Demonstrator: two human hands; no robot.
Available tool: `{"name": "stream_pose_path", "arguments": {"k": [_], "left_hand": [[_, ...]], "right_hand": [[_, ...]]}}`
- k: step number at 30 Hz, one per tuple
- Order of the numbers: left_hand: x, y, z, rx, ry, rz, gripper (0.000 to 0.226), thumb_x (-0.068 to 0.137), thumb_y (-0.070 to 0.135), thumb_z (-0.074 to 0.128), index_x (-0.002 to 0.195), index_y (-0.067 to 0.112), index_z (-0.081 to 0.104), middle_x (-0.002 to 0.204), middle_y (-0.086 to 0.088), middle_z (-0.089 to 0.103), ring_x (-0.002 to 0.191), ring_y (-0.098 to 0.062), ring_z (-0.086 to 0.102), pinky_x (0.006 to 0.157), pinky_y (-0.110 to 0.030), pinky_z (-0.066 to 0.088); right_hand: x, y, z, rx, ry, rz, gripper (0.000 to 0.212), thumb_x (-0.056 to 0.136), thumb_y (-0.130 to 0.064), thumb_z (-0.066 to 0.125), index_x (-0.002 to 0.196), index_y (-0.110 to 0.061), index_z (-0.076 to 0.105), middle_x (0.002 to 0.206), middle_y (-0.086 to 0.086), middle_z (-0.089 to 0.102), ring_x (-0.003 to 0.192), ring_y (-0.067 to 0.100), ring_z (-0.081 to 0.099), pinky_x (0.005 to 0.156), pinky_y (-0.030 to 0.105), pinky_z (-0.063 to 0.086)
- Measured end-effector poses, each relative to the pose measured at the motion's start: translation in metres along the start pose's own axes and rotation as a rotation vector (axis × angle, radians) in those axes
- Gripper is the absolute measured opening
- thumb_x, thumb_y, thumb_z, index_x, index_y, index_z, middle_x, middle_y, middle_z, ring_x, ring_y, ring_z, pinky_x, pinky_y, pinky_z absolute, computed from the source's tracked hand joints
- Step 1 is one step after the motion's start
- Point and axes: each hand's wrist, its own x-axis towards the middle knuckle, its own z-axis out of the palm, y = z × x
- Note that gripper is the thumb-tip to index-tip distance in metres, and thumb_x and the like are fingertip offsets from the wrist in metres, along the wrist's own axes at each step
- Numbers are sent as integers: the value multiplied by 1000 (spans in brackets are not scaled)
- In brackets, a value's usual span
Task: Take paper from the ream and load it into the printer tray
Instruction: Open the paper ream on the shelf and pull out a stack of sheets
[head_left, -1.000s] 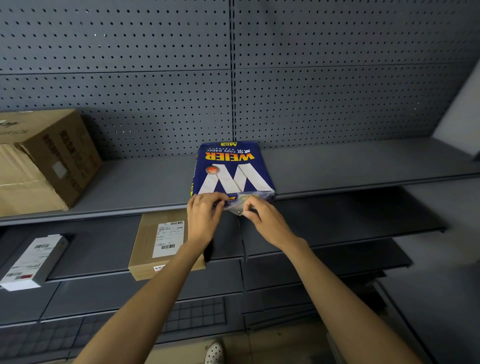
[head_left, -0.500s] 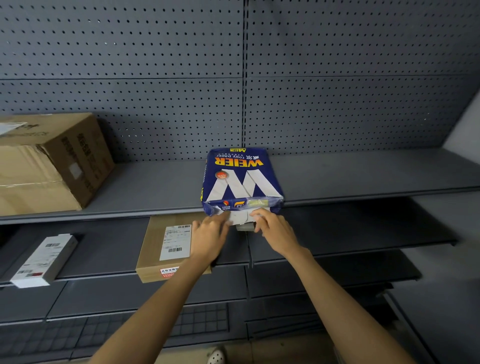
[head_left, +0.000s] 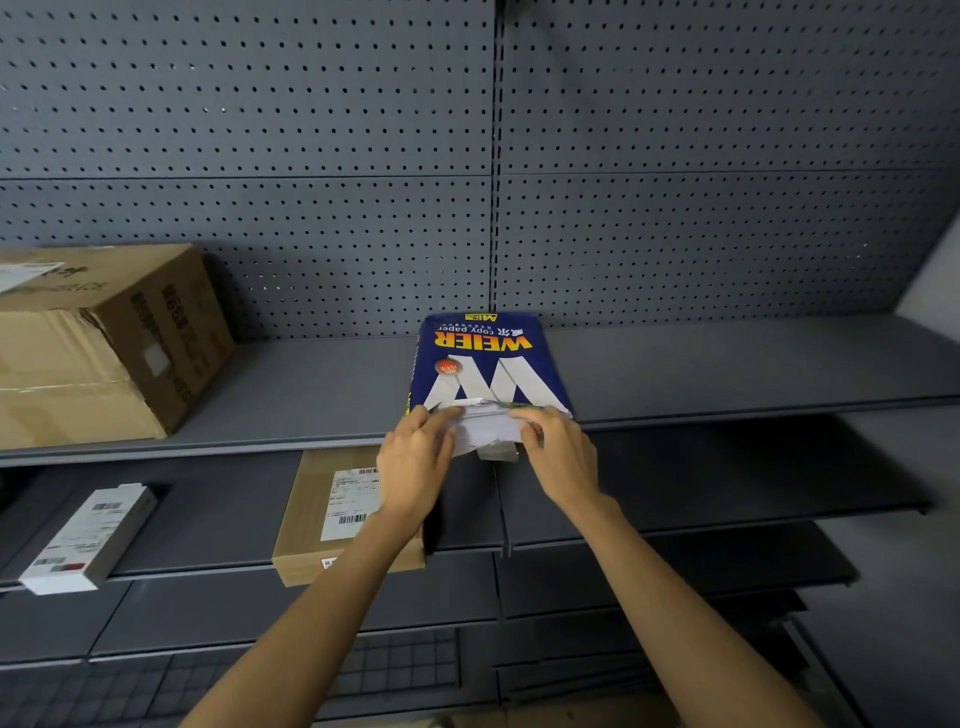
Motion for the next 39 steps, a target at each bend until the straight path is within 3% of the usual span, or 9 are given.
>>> {"name": "stream_pose_path", "arguments": {"k": [3, 7, 10, 17, 23, 29, 33, 37, 39], "left_hand": [[10, -5, 2, 96, 19, 43, 28, 89, 23, 74, 115, 30, 73, 97, -3, 56, 92, -26, 57, 68, -37, 46], [20, -5, 9, 194, 13, 93, 19, 77, 31, 84, 95, 35, 79, 127, -4, 59, 125, -30, 44, 82, -44, 43], [25, -5, 12, 138, -12, 128, 19, 74, 29, 86, 90, 35, 78, 139, -4, 56, 139, -32, 34, 95, -49, 41], [34, -7, 19, 131, -46, 161, 19, 75, 25, 86, 90, 33, 76, 132, 1, 62, 137, -28, 41, 98, -48, 41], [39, -13, 23, 60, 24, 277, 10, 88, 28, 67, 93, 31, 75, 116, 6, 72, 120, -20, 54, 97, -37, 30], [44, -19, 21, 115, -28, 411, 28, 92, 41, 50, 99, 36, 76, 121, 9, 69, 120, -19, 54, 99, -37, 32], [43, -20, 22, 179, -72, 386, 31, 92, 44, 48, 104, 39, 77, 125, 8, 67, 121, -21, 55, 99, -39, 33], [43, -21, 22, 241, -98, 313, 36, 90, 51, 48, 104, 36, 78, 130, 5, 65, 123, -25, 55, 100, -43, 35], [45, -21, 20, 252, -114, 283, 29, 88, 49, 60, 105, 33, 79, 127, 5, 67, 121, -26, 57, 98, -45, 38]], "right_hand": [[9, 3, 1, -67, 30, -59, 23, 96, -22, 61, 116, -24, 72, 111, 2, 59, 107, 19, 58, 70, 34, 60], [20, 6, 6, -222, -19, -142, 24, 86, -22, 74, 109, -28, 77, 134, 3, 55, 123, 26, 48, 92, 40, 50], [25, 6, 9, -197, -38, -175, 24, 82, -16, 77, 104, -28, 79, 139, 3, 56, 130, 28, 46, 98, 42, 43], [33, 14, 14, -155, -71, -223, 27, 82, -8, 76, 104, -24, 77, 123, -1, 68, 113, 24, 60, 94, 40, 46], [42, 16, 7, 58, -70, -229, 18, 83, 6, 67, 80, -11, 71, 91, 1, 68, 85, 17, 64, 75, 35, 57], [50, 24, -1, 99, -109, -234, 27, 83, 12, 61, 85, -6, 80, 101, 5, 69, 93, 20, 64, 81, 33, 56], [48, 21, 4, -55, -106, -311, 34, 76, 13, 71, 101, -8, 79, 108, 9, 66, 96, 18, 53, 82, 26, 49], [47, 20, 13, -172, -87, -352, 46, 75, 14, 72, 110, -14, 78, 119, 6, 65, 101, 27, 57, 81, 35, 52], [47, 19, 13, -272, -72, -378, 42, 79, 2, 73, 113, -22, 76, 124, 1, 63, 103, 26, 57, 78, 36, 48]]}}
